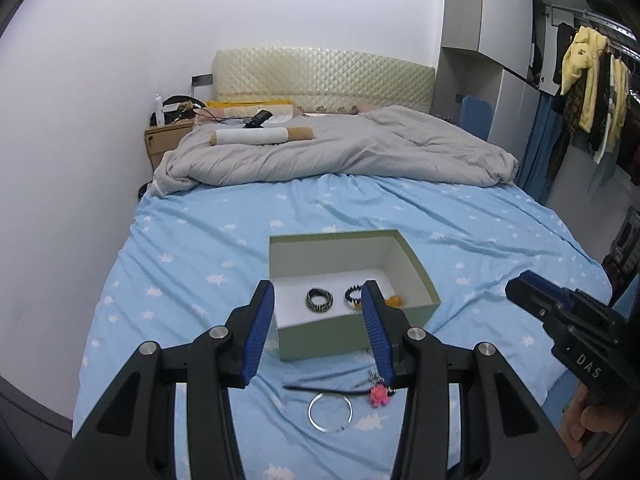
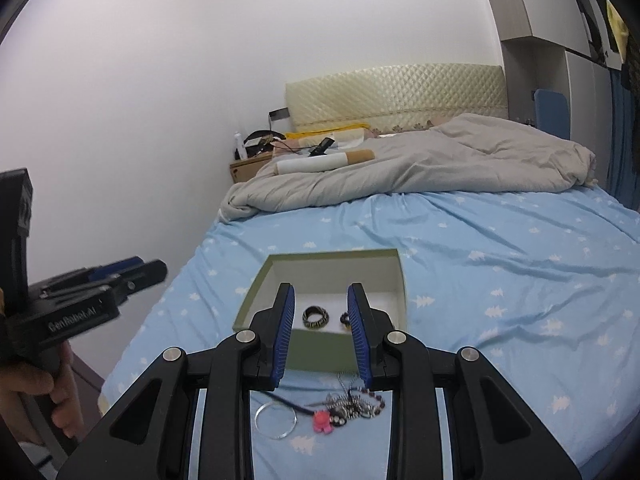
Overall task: Organize jewelry
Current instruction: 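Move both open tools back from the box toward the jewelry pile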
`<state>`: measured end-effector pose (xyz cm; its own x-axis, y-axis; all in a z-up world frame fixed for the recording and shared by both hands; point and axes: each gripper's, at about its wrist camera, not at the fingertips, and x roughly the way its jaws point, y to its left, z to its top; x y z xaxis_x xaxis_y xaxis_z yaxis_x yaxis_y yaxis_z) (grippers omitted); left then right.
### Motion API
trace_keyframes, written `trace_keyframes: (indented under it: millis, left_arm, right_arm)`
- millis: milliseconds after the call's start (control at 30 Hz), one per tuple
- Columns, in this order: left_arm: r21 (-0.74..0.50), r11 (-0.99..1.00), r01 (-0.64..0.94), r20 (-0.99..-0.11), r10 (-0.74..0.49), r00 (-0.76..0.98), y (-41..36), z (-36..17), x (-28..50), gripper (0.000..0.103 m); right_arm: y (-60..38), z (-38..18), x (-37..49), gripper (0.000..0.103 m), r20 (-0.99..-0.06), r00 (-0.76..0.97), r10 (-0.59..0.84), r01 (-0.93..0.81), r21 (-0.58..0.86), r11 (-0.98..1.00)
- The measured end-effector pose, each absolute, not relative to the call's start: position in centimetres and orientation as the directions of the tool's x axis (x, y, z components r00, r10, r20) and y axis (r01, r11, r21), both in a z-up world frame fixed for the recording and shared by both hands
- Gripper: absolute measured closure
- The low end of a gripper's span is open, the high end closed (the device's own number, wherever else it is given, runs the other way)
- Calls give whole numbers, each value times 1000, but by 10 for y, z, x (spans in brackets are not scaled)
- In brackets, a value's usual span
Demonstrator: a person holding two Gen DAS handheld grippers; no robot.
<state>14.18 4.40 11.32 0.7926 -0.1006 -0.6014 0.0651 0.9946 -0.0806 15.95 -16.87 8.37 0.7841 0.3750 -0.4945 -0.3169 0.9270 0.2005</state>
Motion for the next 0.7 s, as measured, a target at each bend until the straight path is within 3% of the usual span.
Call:
trace_keyframes:
  millis: [700]
  left_arm:
    - [-141, 986, 94, -629, -163, 760, 23, 43, 88, 57]
  right_arm:
    - [-197, 21, 95, 77, -513, 772, 375, -330, 180, 927]
